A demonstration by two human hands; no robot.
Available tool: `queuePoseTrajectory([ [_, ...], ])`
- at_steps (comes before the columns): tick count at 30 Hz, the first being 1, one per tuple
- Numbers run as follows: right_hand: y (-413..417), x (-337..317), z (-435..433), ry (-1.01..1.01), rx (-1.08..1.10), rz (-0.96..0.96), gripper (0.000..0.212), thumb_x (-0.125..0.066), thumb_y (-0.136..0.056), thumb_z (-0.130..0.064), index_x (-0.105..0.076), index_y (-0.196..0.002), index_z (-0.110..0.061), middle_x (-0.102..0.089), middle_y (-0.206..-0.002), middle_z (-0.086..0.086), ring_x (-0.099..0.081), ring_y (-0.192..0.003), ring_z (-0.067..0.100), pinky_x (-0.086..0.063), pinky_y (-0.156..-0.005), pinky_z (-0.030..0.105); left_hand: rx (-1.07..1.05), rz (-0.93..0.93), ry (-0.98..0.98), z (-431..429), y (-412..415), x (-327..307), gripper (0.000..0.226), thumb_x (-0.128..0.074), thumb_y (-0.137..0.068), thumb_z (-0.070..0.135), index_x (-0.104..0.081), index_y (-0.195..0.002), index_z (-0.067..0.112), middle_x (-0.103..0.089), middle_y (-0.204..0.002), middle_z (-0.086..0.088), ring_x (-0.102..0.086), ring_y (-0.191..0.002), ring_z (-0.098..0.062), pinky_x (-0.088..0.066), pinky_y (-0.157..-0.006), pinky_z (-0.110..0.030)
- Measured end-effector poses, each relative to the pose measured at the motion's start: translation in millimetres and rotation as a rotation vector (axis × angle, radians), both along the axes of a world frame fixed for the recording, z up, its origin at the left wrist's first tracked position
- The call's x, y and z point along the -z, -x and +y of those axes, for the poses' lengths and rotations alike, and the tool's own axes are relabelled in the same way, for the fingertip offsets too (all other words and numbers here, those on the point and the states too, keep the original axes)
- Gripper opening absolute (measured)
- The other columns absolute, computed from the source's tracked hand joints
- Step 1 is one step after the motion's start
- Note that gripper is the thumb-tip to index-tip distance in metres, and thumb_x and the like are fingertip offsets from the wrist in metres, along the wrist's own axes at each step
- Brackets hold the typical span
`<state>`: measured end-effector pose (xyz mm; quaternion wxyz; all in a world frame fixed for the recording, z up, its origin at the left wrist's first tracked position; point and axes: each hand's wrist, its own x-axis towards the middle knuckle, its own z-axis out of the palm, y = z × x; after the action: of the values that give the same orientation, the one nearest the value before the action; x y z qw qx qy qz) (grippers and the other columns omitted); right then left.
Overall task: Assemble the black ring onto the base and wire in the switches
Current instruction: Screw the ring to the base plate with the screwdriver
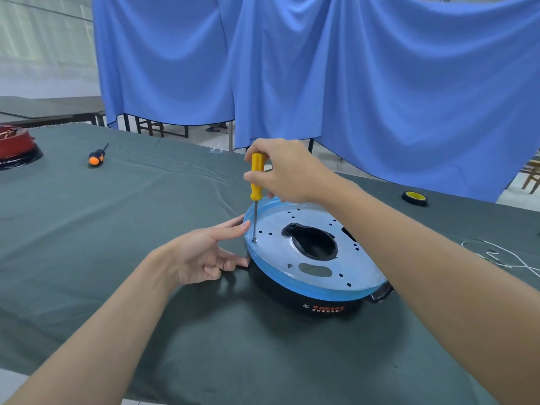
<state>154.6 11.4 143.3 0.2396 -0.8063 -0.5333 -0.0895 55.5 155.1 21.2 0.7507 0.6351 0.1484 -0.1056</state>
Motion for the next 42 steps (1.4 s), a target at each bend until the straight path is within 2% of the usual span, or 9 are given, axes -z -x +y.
queuePoseTrajectory([
  [4, 1, -8, -4, 0.035, -0.038, 0.05, 0.022, -0.055, -0.09, -0.017, -0.061, -0.104, -0.001, -0.068, -0.074, 0.01, -0.065, -0.063, 0.025, -0.052, -0.063, 0.033, -0.007, 0.001, 0.003, 0, 0, 0, 0.068, -0.085, -0.052, 0.061, -0.061, -0.115, 0.061, -0.068, -0.093, -0.013, -0.05, -0.057, -0.012, -0.028, -0.036, -0.016],
  [8, -4, -6, -3, 0.032, 0.05, -0.063, 0.015, -0.056, -0.092, -0.027, -0.061, -0.087, -0.014, -0.051, -0.064, -0.007, -0.044, -0.073, 0.023, -0.037, -0.068, 0.027, 0.008, -0.003, 0.001, 0, 0, 0, 0.072, -0.088, -0.048, 0.063, -0.061, -0.114, 0.061, -0.068, -0.093, -0.012, -0.051, -0.057, -0.012, -0.027, -0.037, -0.016],
  [13, -7, -9, -5, 0.345, 0.039, -0.143, 0.034, -0.049, -0.096, -0.032, -0.059, -0.122, -0.012, -0.065, -0.109, 0.005, -0.061, -0.087, 0.018, -0.043, -0.078, 0.029, -0.002, 0.001, 0.005, 1, -1, 1, 0.072, -0.088, -0.048, 0.062, -0.061, -0.115, 0.061, -0.068, -0.093, -0.013, -0.051, -0.057, -0.012, -0.027, -0.036, -0.016],
  [15, -10, -8, -4, 0.29, 0.049, -0.121, 0.037, -0.054, -0.094, -0.032, -0.053, -0.129, -0.018, -0.06, -0.118, 0.007, -0.055, -0.103, 0.022, -0.045, -0.085, 0.032, -0.003, 0.004, 0.005, 1, -1, 1, 0.07, -0.086, -0.05, 0.061, -0.06, -0.116, 0.061, -0.068, -0.093, -0.013, -0.051, -0.057, -0.012, -0.027, -0.036, -0.016],
  [19, -6, 1, -1, 0.14, 0.086, -0.132, 0.034, -0.056, -0.089, -0.052, -0.055, -0.103, -0.021, -0.052, -0.08, 0.0, -0.049, -0.083, 0.025, -0.036, -0.063, 0.033, 0.0, 0.005, 0.005, 2, -1, 1, 0.067, -0.085, -0.053, 0.061, -0.061, -0.115, 0.061, -0.068, -0.094, -0.013, -0.05, -0.058, -0.012, -0.027, -0.035, -0.017],
  [25, -1, -14, -4, 0.25, -0.017, 0.058, 0.027, -0.053, -0.087, -0.017, -0.042, -0.112, -0.02, -0.053, -0.087, 0.001, -0.053, -0.077, 0.021, -0.041, -0.058, 0.032, 0.038, 0.007, 0.042, 4, -4, 0, 0.073, -0.09, -0.044, 0.061, -0.062, -0.112, 0.062, -0.068, -0.092, -0.014, -0.049, -0.055, -0.012, -0.027, -0.034, -0.016],
  [30, -4, -3, 1, 0.154, 0.059, -0.17, 0.021, -0.053, -0.094, -0.035, -0.051, -0.094, -0.014, -0.056, -0.086, 0.003, -0.047, -0.085, 0.023, -0.035, -0.066, 0.033, 0.052, 0.008, 0.068, 10, -19, -2, 0.066, -0.089, -0.052, 0.053, -0.064, -0.113, 0.058, -0.066, -0.089, -0.015, -0.049, -0.052, -0.012, -0.029, -0.034, -0.016],
  [36, -22, -23, -15, 0.324, 0.043, 0.09, 0.032, -0.055, -0.088, -0.02, -0.04, -0.116, -0.022, -0.051, -0.08, -0.003, -0.045, -0.065, 0.01, -0.03, -0.052, 0.027, 0.083, 0.033, 0.055, 16, -51, -7, 0.055, -0.083, -0.062, 0.048, -0.066, -0.113, 0.054, -0.059, -0.095, -0.018, -0.042, -0.049, -0.012, -0.027, -0.036, -0.015],
  [42, -56, -3, -10, 0.144, 0.153, -0.137, 0.029, -0.053, -0.093, -0.046, -0.051, -0.081, -0.021, -0.048, -0.07, -0.008, -0.045, -0.076, 0.018, -0.039, -0.067, 0.032, 0.174, 0.034, 0.01, 14, -88, -10, 0.053, -0.075, -0.073, 0.043, -0.062, -0.124, 0.049, -0.055, -0.101, -0.016, -0.04, -0.053, -0.014, -0.033, -0.039, -0.017],
])
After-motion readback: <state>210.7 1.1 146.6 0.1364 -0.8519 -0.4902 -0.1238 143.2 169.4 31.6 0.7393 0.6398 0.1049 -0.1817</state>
